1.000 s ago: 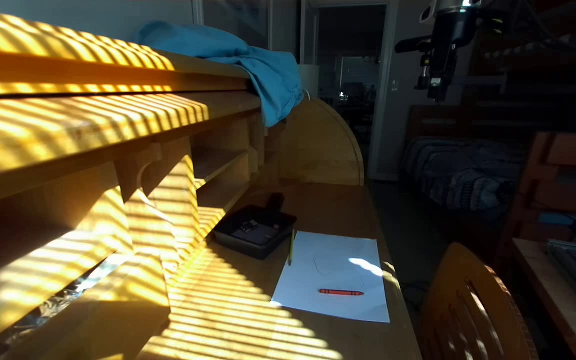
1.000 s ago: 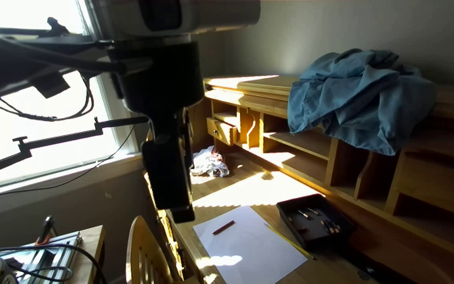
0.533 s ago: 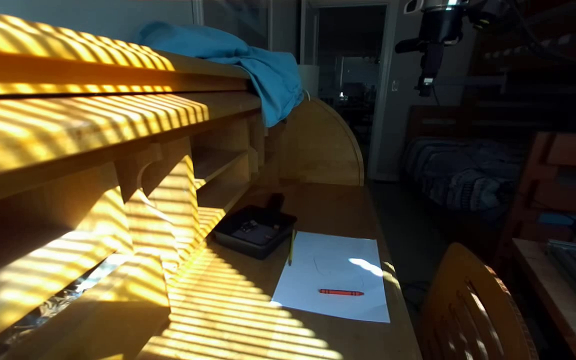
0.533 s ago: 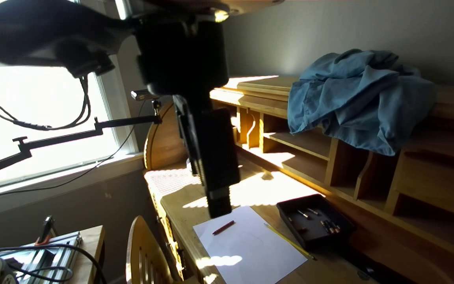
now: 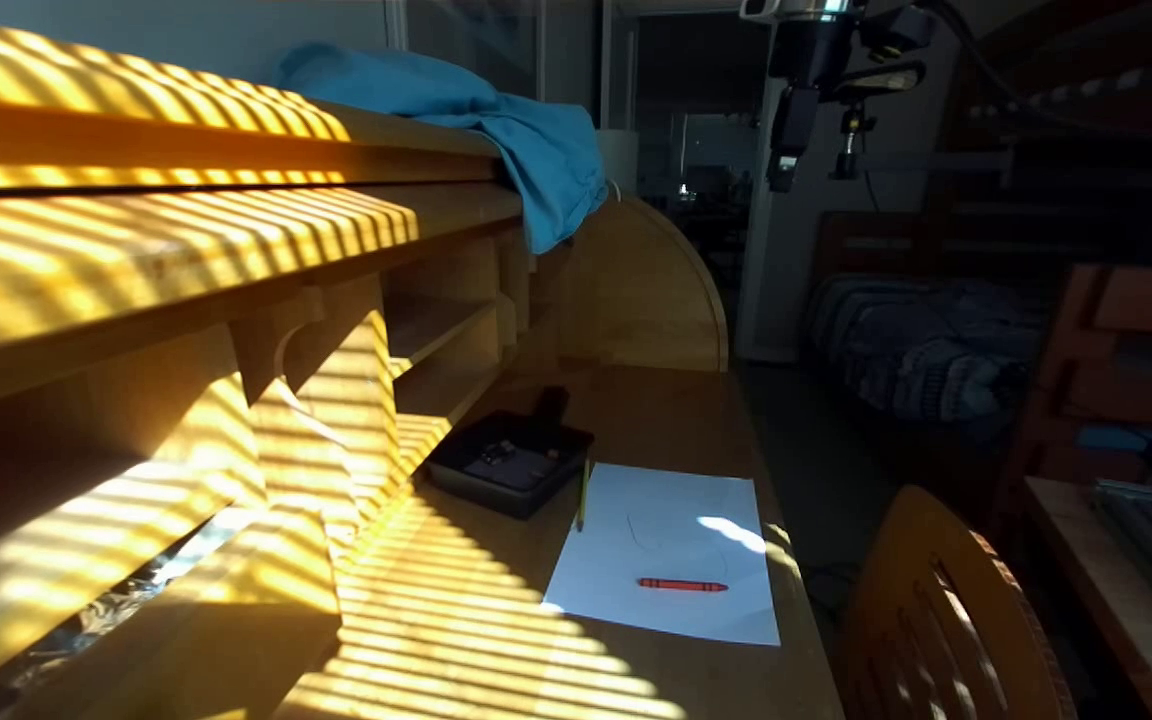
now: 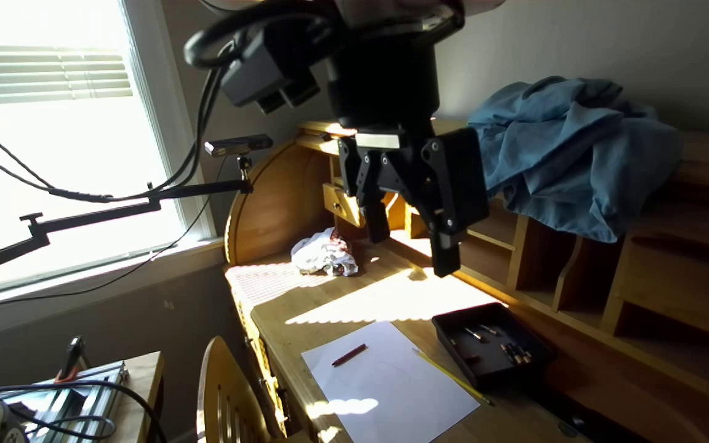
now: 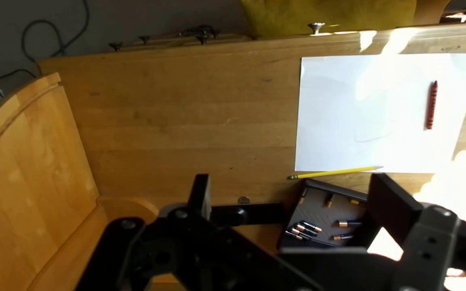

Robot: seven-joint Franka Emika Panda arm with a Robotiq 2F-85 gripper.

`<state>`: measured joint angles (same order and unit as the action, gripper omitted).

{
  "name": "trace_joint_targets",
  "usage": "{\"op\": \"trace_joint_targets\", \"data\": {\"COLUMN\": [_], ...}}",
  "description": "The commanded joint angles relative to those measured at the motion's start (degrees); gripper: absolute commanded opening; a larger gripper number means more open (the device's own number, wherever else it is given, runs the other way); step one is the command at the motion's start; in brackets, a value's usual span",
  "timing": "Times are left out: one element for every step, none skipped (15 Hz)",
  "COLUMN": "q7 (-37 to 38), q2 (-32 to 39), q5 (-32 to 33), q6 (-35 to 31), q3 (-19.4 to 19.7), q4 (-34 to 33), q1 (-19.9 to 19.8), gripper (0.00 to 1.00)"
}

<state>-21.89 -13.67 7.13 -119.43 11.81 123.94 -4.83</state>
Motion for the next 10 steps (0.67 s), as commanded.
{"op": "trace_joint_targets", "data": {"q7": [-2.9, -2.6, -2.5, -2.3, -2.1, -2.0, -1.7, -1.8, -1.4, -1.3], "q2": [4.0, 4.8, 5.5, 6.4, 7.1, 7.9, 8.6, 9.2, 9.8, 10.3], "q5": [-4.4, -5.0, -5.4, -5.4, -5.3, -5.4, -4.9, -5.1, -4.8, -4.8], "q6": [0.5, 0.5, 0.6, 0.7, 0.8, 1.0, 1.1, 1.5, 1.7, 1.9], "q3": [-0.6, -1.1, -1.6, -2.2, -2.8, -3.5, -4.2, -4.8, -5.5, -6.2], "q4": [-4.1, -4.6, -5.2, -5.8, -6.3, -6.9, -7.5, -8.1, -8.7, -9.3], "q1": [1.0, 1.2, 1.3, 1.5, 1.7, 2.0, 2.1, 2.4, 2.6, 2.8], "gripper": [1.00, 1.00, 1.00, 1.00, 1.00, 1.00, 1.00, 1.00, 1.00, 1.00]}}
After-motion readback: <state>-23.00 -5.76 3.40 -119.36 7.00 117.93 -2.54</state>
